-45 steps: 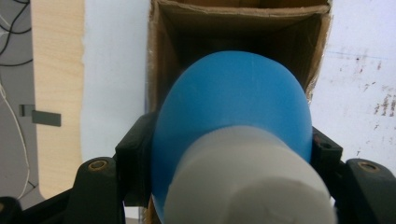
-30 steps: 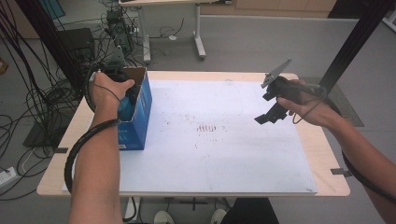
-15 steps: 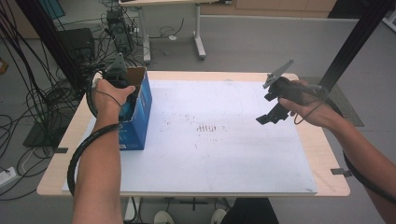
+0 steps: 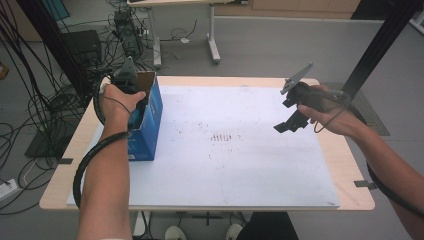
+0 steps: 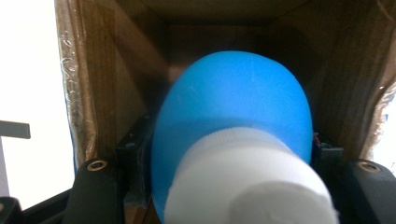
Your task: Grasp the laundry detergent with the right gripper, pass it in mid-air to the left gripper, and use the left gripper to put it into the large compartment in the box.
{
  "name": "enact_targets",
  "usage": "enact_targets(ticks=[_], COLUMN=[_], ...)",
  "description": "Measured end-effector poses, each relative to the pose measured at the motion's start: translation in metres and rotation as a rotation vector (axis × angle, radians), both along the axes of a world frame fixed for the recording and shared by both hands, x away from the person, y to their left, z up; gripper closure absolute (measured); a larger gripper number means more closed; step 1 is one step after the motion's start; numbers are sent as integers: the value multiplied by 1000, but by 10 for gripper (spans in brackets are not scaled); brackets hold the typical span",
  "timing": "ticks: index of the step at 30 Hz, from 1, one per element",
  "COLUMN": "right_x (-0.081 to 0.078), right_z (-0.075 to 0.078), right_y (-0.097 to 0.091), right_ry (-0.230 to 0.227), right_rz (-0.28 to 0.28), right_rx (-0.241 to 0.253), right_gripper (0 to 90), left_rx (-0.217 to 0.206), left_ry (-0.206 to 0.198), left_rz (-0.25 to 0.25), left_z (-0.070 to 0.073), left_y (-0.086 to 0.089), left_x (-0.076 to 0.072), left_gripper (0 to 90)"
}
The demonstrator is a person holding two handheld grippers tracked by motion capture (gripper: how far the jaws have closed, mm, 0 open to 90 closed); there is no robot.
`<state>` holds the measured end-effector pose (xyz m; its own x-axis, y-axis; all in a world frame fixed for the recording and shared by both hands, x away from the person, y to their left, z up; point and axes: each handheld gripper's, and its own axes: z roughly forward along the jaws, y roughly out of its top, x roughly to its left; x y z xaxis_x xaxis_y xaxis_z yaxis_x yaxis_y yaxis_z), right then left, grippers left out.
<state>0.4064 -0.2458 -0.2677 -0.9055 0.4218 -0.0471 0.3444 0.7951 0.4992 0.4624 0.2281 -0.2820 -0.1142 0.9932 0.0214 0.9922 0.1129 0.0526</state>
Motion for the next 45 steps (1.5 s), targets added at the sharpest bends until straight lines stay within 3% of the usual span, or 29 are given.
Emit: enact_targets(ticks=[45], right_x=[1], right_z=[5], right_y=[-1], right_ry=[-14], right_rz=[2], right_rx=[4], right_gripper=[3], left_rx=[-4], left_ry=[-8], left_rz=[1], left_z=[-1], left_y=[1], left_x=[1], left_gripper=[353])
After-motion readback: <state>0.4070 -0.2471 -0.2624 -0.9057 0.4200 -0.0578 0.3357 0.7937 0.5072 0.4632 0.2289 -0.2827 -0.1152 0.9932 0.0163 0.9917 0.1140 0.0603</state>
